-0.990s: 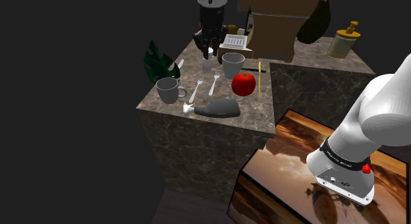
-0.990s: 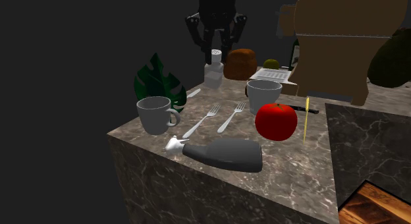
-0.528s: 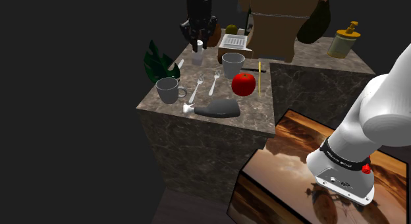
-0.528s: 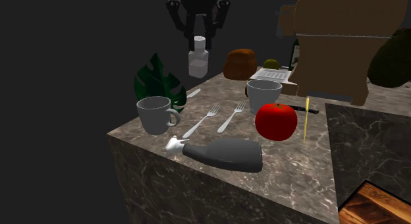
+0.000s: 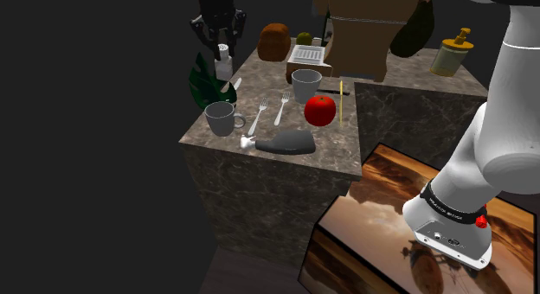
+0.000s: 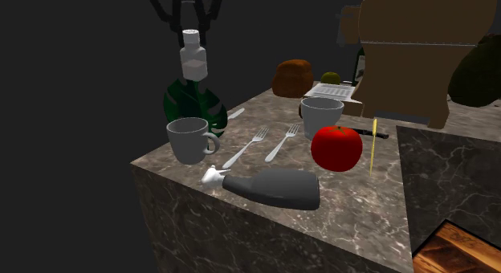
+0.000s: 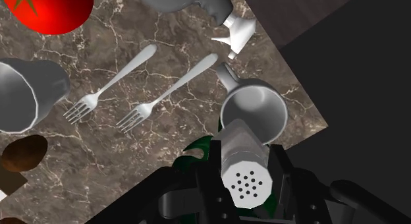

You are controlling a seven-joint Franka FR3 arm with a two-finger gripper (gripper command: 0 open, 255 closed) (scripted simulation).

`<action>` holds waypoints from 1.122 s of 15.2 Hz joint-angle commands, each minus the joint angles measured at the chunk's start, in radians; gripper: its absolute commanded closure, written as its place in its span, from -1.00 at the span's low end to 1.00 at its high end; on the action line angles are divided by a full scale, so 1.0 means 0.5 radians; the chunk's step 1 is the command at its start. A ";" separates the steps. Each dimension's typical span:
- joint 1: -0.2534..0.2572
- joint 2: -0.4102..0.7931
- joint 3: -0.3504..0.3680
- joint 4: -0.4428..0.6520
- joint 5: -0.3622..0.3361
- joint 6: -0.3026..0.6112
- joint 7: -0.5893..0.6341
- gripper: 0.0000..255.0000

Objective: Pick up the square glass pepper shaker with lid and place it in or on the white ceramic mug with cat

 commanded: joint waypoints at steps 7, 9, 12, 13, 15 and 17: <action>0.008 0.055 -0.001 -0.095 -0.016 0.146 0.031 1.00; 0.004 0.049 -0.002 -0.158 -0.016 0.203 0.036 1.00; -0.002 0.045 -0.003 -0.245 -0.017 0.285 0.043 1.00; -0.003 0.044 -0.004 -0.272 -0.017 0.312 0.046 1.00; -0.006 0.045 -0.005 -0.325 -0.019 0.365 0.051 1.00; -0.009 0.048 -0.007 -0.375 -0.022 0.417 0.056 1.00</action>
